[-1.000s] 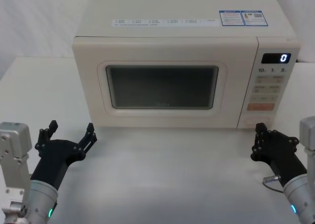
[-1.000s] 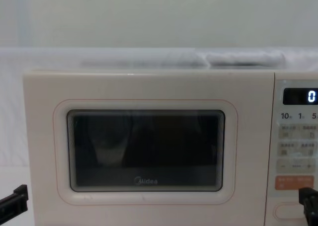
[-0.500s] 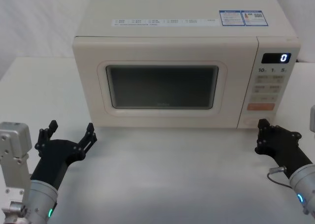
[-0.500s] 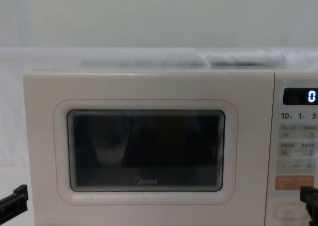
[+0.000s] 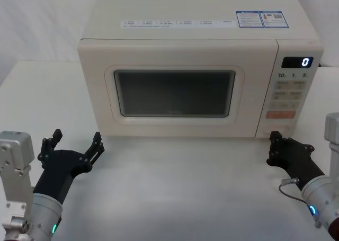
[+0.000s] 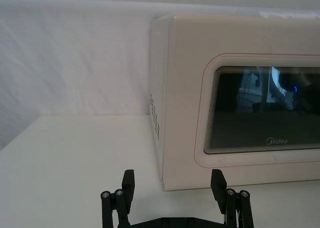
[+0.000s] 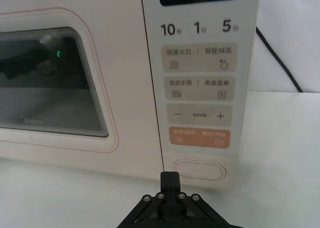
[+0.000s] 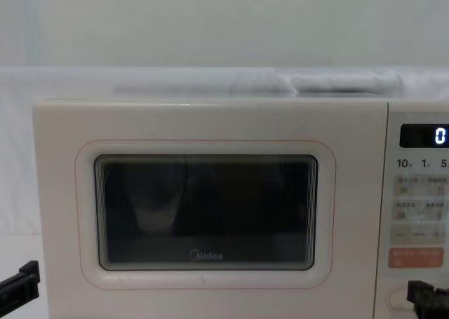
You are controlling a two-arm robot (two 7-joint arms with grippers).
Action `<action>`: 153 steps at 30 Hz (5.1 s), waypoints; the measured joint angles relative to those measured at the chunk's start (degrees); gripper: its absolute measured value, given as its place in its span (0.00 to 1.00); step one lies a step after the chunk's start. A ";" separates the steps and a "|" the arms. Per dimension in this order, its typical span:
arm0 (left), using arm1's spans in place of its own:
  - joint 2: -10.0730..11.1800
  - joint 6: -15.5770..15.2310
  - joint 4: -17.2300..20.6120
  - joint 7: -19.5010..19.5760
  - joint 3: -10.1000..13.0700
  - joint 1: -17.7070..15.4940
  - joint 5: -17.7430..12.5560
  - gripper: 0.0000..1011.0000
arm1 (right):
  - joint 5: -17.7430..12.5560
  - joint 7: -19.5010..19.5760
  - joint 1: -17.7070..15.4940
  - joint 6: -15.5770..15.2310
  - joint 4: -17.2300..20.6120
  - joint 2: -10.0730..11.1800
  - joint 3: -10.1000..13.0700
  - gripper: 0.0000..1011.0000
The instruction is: Press the button to open the microwave door with one hand; close the microwave door with the other hand.
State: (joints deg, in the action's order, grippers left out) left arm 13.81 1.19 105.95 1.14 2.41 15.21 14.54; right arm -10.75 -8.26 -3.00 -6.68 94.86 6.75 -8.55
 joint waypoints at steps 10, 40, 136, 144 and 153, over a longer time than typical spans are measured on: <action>0.00 0.00 0.00 0.00 0.00 0.00 0.00 0.99 | 0.68 1.00 1.87 1.32 -3.94 -0.74 -0.81 0.00; 0.00 0.00 0.00 0.00 0.00 0.00 0.00 0.99 | 1.44 1.43 6.33 1.19 -9.26 -1.18 0.34 0.00; 0.00 0.00 0.00 0.00 0.01 0.00 0.00 0.99 | 6.01 2.13 11.68 1.43 -15.96 -3.90 0.11 0.00; 0.00 0.00 0.00 0.00 0.01 0.00 0.00 0.99 | 6.04 2.14 10.79 1.39 -15.06 -3.85 0.14 0.00; 0.00 0.00 0.00 0.00 0.00 0.00 0.00 0.99 | 6.11 2.37 9.38 1.10 -13.10 -3.63 0.46 0.00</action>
State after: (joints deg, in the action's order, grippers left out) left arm 13.81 1.19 105.95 1.14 2.41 15.21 14.54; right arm -4.64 -5.89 6.38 -5.58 81.76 3.12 -8.09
